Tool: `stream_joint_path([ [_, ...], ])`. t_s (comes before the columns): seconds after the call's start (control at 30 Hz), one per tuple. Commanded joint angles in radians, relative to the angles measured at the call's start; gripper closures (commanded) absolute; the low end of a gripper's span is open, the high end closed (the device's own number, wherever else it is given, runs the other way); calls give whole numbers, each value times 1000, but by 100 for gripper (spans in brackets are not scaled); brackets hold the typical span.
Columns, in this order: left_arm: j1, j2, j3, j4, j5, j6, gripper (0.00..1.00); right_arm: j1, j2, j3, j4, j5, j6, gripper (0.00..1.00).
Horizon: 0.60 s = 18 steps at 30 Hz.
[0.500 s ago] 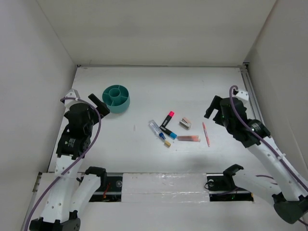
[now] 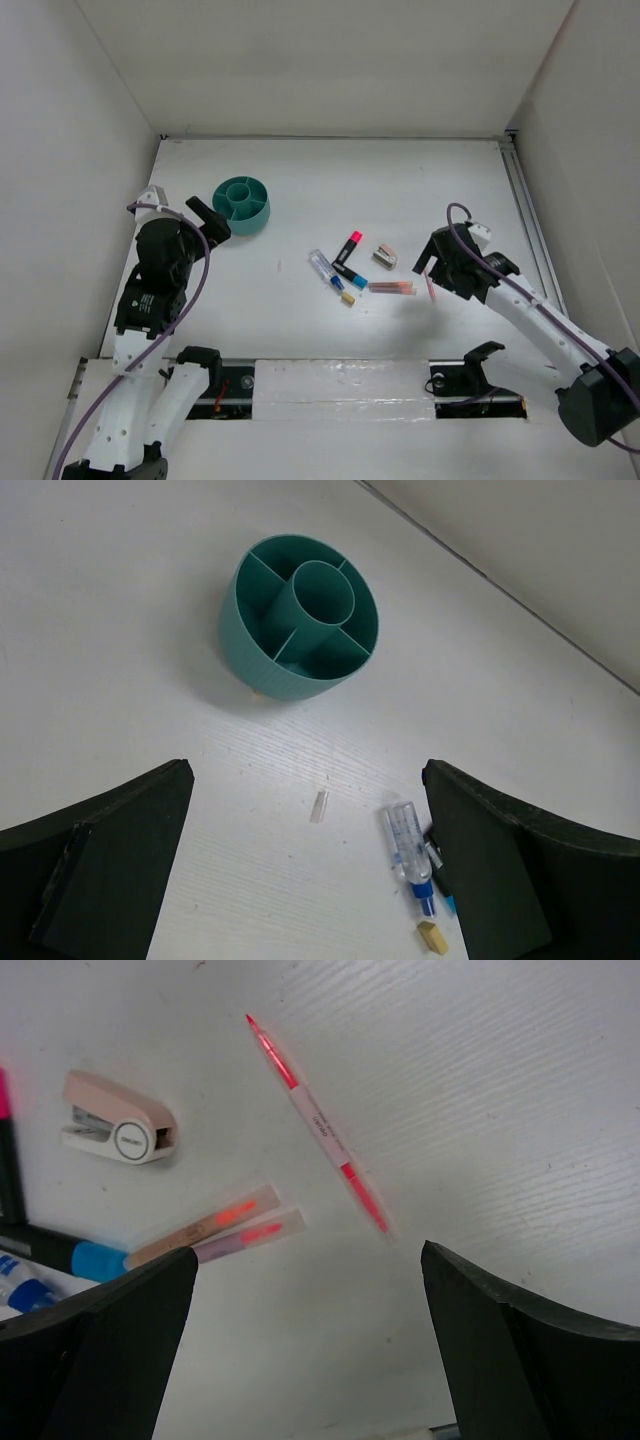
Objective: Sort the stationery into containers
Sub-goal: Pick up the pen from the center of the board.
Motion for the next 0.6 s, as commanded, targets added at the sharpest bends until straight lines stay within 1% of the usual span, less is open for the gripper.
stream_joint_path([
  [0.0, 7, -14, -13, 50, 49, 34, 0, -23, 52, -38, 92, -14, 46, 0],
  [0.1, 7, -23, -13, 50, 49, 34, 0, -33, 111, -48, 102, -14, 75, 0],
  [0.27, 7, -33, -13, 50, 59, 34, 0, -33, 123, -48, 102, 17, 129, 0],
  [0.33, 7, -33, -13, 50, 59, 34, 0, -42, 123, -48, 118, 27, 129, 1],
  [0.5, 7, -42, -13, 50, 69, 34, 0, -74, 204, -48, 129, 27, 120, 6],
  [0.57, 7, -53, -13, 50, 94, 43, 0, -83, 217, -61, 172, 15, 120, 7],
])
